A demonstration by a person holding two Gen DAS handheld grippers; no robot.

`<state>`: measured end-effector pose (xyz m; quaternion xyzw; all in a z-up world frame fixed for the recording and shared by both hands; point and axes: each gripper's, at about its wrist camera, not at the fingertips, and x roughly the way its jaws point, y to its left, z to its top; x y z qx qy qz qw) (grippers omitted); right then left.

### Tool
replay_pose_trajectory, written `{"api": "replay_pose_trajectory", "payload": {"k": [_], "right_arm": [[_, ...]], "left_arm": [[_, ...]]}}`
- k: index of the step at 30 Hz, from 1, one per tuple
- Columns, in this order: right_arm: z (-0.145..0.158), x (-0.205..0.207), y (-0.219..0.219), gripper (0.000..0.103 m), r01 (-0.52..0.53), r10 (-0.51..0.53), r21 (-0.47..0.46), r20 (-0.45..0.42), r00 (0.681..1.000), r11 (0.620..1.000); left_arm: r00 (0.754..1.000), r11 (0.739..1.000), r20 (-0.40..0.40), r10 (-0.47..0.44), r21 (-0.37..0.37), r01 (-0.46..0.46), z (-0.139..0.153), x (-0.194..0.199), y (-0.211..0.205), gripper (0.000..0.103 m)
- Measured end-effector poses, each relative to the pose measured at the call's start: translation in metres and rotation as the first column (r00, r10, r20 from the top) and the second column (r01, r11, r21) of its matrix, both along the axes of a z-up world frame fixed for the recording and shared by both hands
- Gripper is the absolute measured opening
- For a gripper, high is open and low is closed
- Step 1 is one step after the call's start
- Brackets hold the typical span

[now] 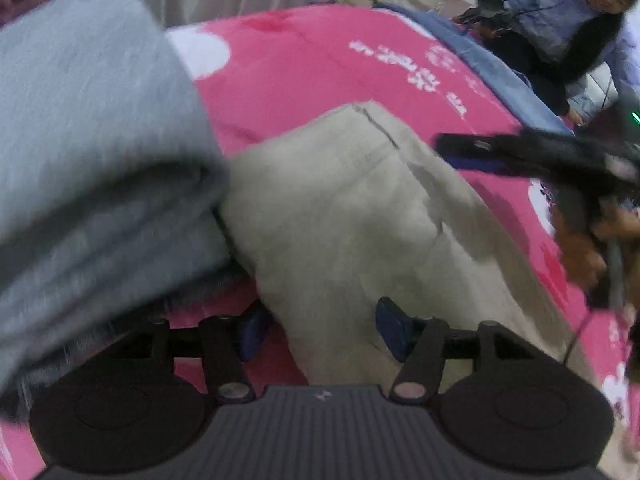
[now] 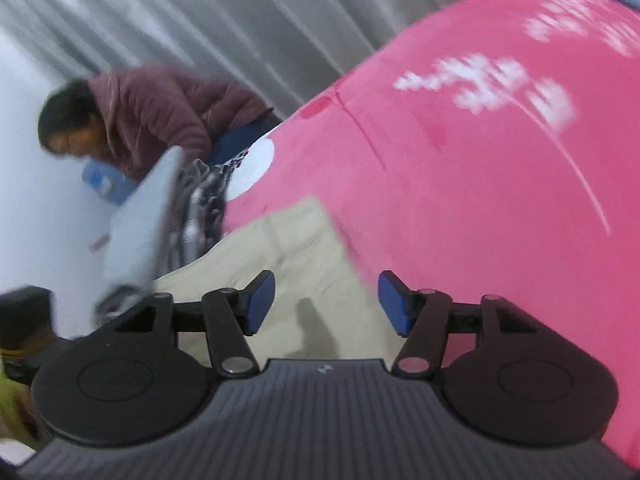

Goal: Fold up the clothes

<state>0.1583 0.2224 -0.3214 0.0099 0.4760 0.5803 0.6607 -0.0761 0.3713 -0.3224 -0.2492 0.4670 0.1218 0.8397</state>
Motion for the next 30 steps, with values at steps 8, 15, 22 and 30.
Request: {"api": "replay_pose_trajectory", "payload": {"k": [8,15,22,30], "right_arm": [[-0.015,0.003,0.03,0.061,-0.231,0.225,-0.019,-0.163,0.961,0.973],[-0.03,0.01,0.011,0.013,-0.085,0.076,-0.021,-0.283,0.956,0.996],[0.008,0.009,-0.025,0.011,0.095,-0.066,0.086,-0.291,0.955,0.992],[0.051,0.051,-0.065,0.01,0.366,-0.313,0.217,-0.245,0.918,0.905]], "left_arm": [[0.994,0.994,0.056,0.095,-0.057,-0.092,-0.007,0.005,0.01,0.053],[0.992,0.992,0.082,0.101,-0.086,-0.094,0.009,0.009,0.018,0.024],[0.975,0.987,0.206,0.087,-0.149,-0.056,0.04,0.04,0.019,0.021],[0.921,0.985,0.374,0.105,-0.167,-0.045,0.065,0.102,0.044,0.019]]}}
